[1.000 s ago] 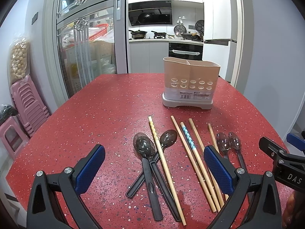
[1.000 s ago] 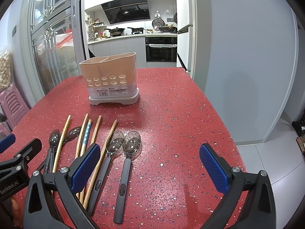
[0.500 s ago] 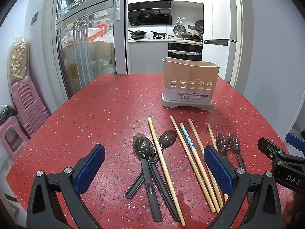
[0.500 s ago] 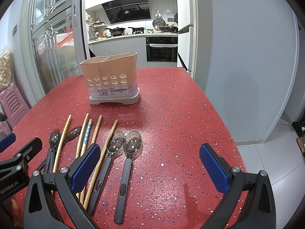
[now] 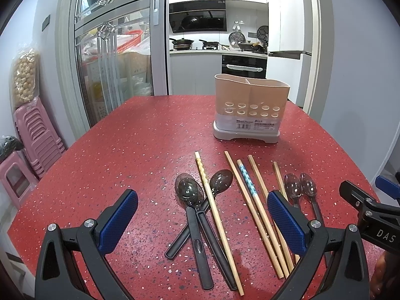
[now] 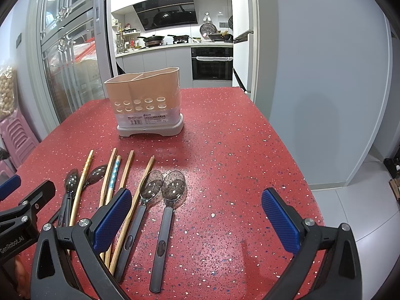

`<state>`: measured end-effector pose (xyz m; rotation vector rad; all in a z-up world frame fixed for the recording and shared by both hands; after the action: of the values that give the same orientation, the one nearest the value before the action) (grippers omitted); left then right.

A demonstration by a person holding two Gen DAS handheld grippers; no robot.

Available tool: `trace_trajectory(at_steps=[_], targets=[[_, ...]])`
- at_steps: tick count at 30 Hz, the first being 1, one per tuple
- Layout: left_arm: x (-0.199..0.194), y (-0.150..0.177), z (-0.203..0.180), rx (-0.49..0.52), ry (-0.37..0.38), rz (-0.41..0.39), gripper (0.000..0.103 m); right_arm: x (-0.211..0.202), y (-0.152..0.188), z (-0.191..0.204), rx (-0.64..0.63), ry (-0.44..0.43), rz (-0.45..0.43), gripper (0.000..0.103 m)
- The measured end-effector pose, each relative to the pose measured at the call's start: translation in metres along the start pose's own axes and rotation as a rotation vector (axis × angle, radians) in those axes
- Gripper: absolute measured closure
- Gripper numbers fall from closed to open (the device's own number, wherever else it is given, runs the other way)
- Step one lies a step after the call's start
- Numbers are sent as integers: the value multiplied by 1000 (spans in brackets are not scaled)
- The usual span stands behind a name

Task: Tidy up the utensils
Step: 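Grasp a clear spoon with the right tool while the left tool grasps the yellow patterned chopstick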

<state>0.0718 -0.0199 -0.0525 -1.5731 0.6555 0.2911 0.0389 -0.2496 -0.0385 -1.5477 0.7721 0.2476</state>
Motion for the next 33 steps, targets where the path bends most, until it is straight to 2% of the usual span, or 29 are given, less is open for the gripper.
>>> trace_trajectory(at_steps=[8,13,19,25,33], targets=[[2,2,5,-6,-3,13,0,3,1,3,-1,-4,15,0],[10,8,16,-29,-11,60,0,7,4,2,4,-10,42,0],[23,21,33,-71,-18,153,0,20,6,0,2,-23,105,0],[35,27,37,-78,-22,211,0,36,15,4,-28,-42,198,0],[52,26,36,-105,14,266,0,54,21,16,-71,-67,307,0]])
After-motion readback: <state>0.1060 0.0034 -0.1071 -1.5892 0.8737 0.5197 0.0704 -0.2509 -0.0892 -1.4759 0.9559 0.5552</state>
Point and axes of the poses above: each gripper's, at about its wrist camera, not at the fingertips, and x roughly the way its jaws point, z to its left, y to its underside, the point moved 10 cm from there along x, roughly the way its jaws point, and after that the axes turned 12 degrees about y, right-handed, at the moved point
